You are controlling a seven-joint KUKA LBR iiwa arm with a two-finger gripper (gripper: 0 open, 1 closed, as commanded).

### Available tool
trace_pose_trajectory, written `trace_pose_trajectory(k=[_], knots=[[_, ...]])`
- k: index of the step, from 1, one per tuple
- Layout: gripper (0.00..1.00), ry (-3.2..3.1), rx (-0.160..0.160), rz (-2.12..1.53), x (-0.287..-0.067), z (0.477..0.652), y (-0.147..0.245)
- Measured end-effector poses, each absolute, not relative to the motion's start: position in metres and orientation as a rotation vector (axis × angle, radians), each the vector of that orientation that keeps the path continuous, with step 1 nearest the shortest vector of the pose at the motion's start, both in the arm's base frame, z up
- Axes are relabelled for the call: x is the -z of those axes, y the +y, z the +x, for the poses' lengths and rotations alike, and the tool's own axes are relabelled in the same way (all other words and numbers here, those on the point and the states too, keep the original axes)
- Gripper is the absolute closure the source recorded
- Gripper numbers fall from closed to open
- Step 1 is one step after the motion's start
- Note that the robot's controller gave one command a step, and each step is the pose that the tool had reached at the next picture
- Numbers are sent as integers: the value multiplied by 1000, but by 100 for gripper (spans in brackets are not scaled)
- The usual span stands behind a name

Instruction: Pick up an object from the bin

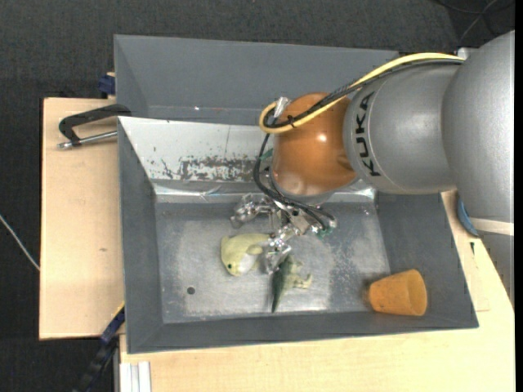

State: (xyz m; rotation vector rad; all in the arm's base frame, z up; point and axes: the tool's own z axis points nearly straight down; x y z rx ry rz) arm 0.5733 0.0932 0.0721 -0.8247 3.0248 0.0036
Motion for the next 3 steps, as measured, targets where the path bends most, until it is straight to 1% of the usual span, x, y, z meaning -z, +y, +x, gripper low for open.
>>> trace_pose_trajectory(k=[1, 2, 3], knots=[[0, 3026, -3, -823, -74, 575, 95], [100, 3026, -2, -822, -74, 575, 94], [100, 3017, 0, -819, -169, 578, 96]])
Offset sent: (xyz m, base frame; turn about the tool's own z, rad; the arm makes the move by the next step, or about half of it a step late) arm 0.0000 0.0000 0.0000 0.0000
